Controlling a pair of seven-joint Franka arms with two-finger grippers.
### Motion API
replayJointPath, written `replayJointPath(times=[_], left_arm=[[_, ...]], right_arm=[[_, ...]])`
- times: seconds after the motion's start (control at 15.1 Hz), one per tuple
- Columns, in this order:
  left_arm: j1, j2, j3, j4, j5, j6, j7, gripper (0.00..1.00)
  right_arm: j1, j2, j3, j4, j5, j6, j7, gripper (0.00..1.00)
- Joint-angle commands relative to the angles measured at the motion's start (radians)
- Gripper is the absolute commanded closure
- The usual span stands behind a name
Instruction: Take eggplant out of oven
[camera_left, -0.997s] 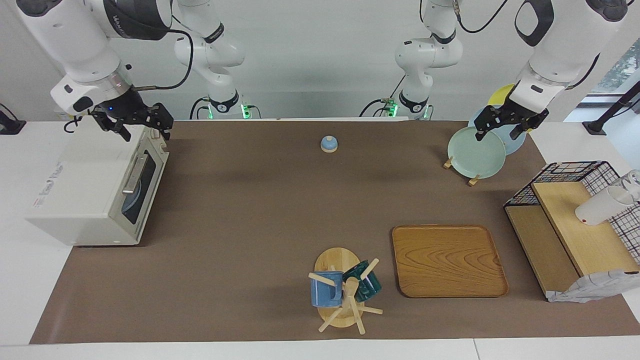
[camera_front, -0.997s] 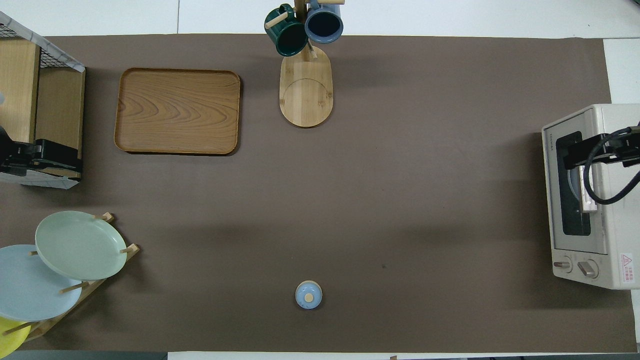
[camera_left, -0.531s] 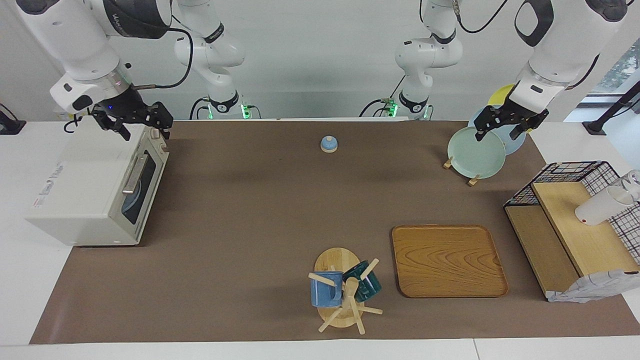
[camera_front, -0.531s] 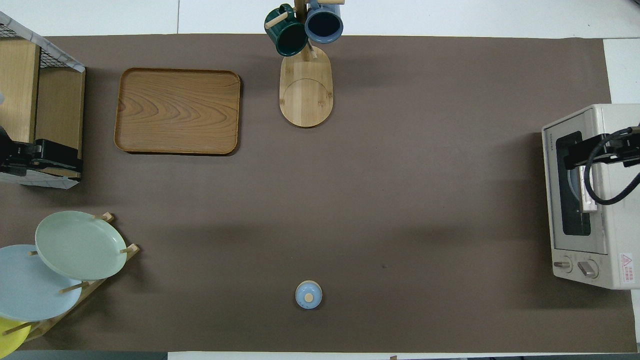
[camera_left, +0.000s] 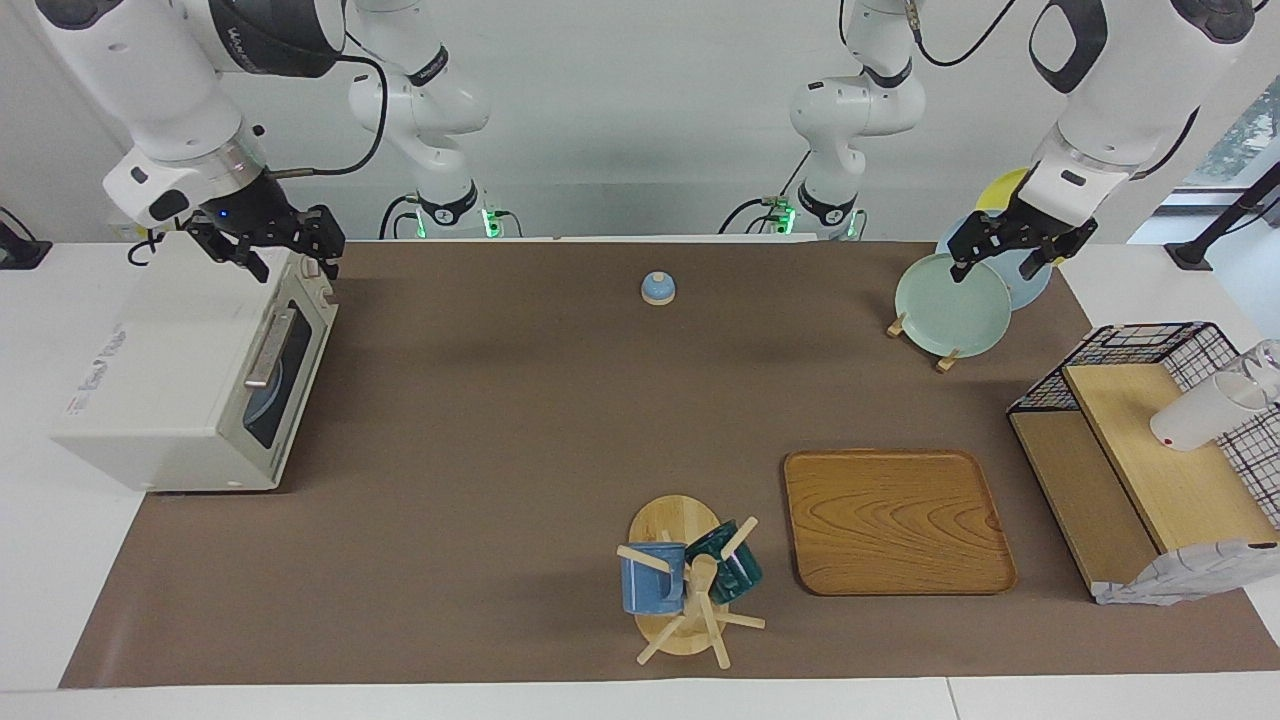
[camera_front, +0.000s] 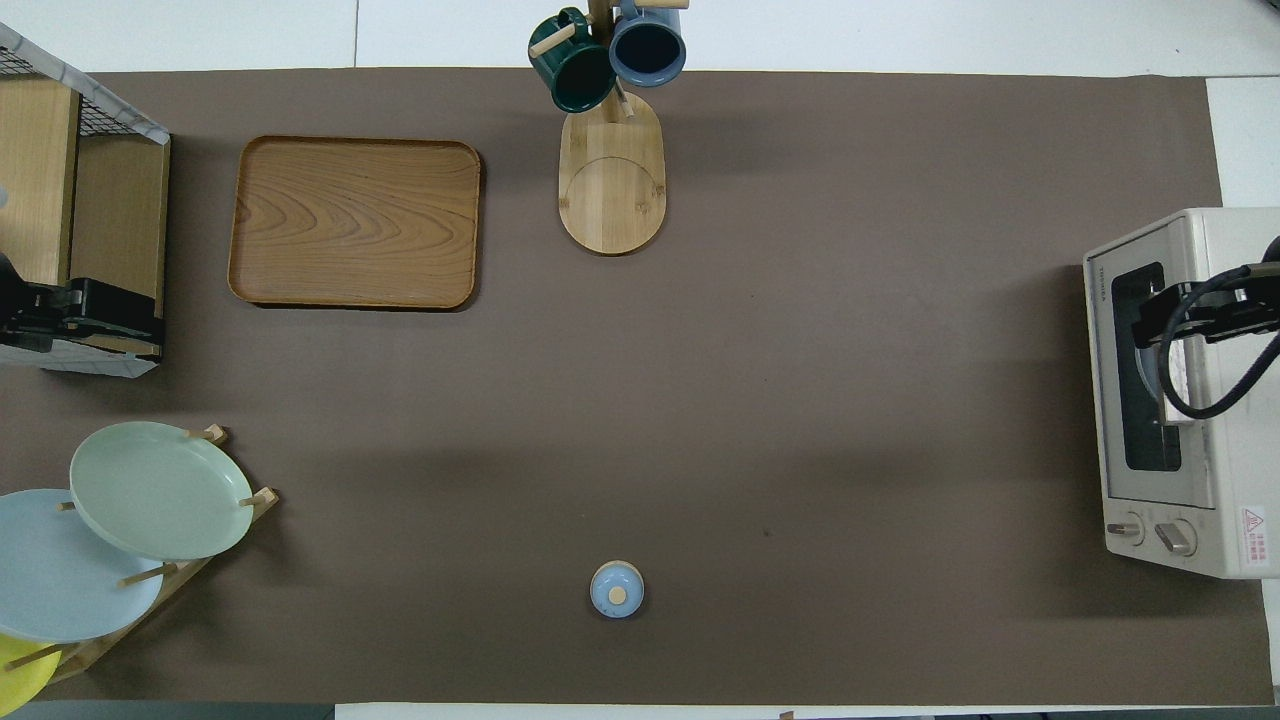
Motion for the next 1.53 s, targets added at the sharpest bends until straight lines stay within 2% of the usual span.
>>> replayJointPath(times=[0.0, 0.13, 0.4, 0.6, 0.86, 1.46], left_arm=[[0.016, -0.005, -0.013, 0.008, 0.017, -0.014, 0.008, 0.00], [0.016, -0.005, -0.013, 0.008, 0.017, -0.012, 0.008, 0.00], [0.016, -0.005, -0.013, 0.008, 0.017, -0.014, 0.008, 0.00], [0.016, -0.005, -0.013, 0.008, 0.017, -0.012, 0.008, 0.00], [0.016, -0.005, -0.013, 0.008, 0.017, -0.012, 0.008, 0.00], [0.016, -0.005, -0.013, 0.008, 0.017, -0.012, 0.008, 0.00]], right_arm=[[-0.010, -0.051, 0.007, -0.099, 0.001, 0.090, -0.029, 1.00], [-0.012, -0.051, 0.004, -0.155, -0.003, 0.141, 0.030, 1.00], [-0.022, -0.015, 0.004, -0.217, -0.173, 0.217, 0.176, 1.00], [-0.053, 0.005, 0.002, -0.228, -0.177, 0.232, 0.163, 1.00], [-0.087, 0.006, -0.001, -0.294, -0.184, 0.294, 0.155, 1.00], [-0.085, 0.002, 0.002, -0.349, -0.204, 0.339, 0.104, 1.00]])
